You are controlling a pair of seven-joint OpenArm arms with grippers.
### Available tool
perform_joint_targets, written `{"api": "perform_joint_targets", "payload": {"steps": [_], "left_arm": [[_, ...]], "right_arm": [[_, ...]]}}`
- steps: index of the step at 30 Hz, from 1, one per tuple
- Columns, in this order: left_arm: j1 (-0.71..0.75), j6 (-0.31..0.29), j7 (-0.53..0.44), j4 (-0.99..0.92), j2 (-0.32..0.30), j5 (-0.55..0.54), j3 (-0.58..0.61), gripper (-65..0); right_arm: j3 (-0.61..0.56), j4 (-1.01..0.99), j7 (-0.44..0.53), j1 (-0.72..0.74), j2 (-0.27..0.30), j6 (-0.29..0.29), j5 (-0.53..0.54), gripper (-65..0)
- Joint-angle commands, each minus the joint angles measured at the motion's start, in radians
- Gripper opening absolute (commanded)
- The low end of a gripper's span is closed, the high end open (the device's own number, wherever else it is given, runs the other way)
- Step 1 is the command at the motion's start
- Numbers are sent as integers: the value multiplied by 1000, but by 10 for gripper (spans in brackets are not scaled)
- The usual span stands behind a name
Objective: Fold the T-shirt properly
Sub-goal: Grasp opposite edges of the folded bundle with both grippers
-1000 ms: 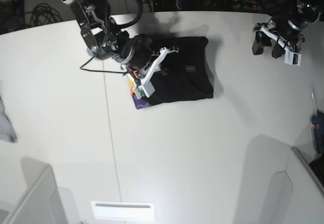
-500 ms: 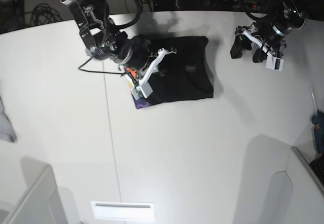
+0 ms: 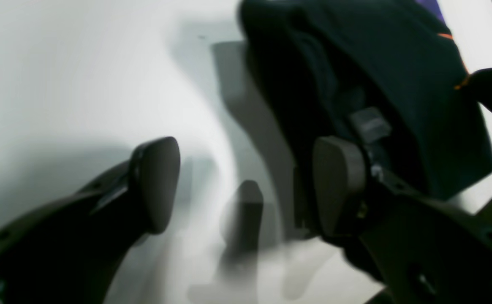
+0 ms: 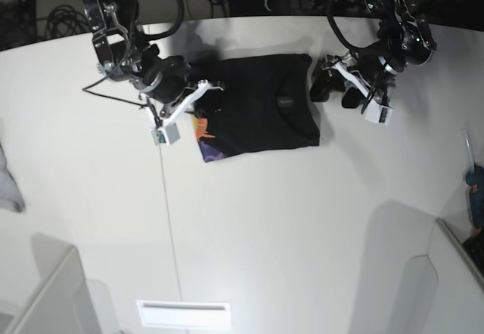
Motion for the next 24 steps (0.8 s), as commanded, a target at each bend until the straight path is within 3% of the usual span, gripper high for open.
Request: {"api": "perform_joint_targets", "payload": {"steps": [1, 6, 14, 18, 21, 24], "left_arm": [[-5, -9, -10, 11, -5, -22, 13, -178], [-32, -9, -11, -6, 20, -22, 103, -178], [-72, -9, -10, -98, 54, -22, 117, -178], [-6, -9, -14, 14, 48, -22, 93, -179], [37, -9, -8, 107, 46, -23, 7, -179], [32, -9, 47, 107, 48, -78, -45, -179]], "right_arm": [[5, 22, 15, -3, 1, 7, 10, -650], [5, 21, 15, -5, 3, 7, 7, -650], [3, 21, 10, -6, 3, 7, 7, -650], [3, 21, 15, -14, 27, 7, 8, -650], [5, 21, 15, -15, 32, 7, 8, -650], [5, 19, 15, -14, 29, 7, 8, -650]]}}
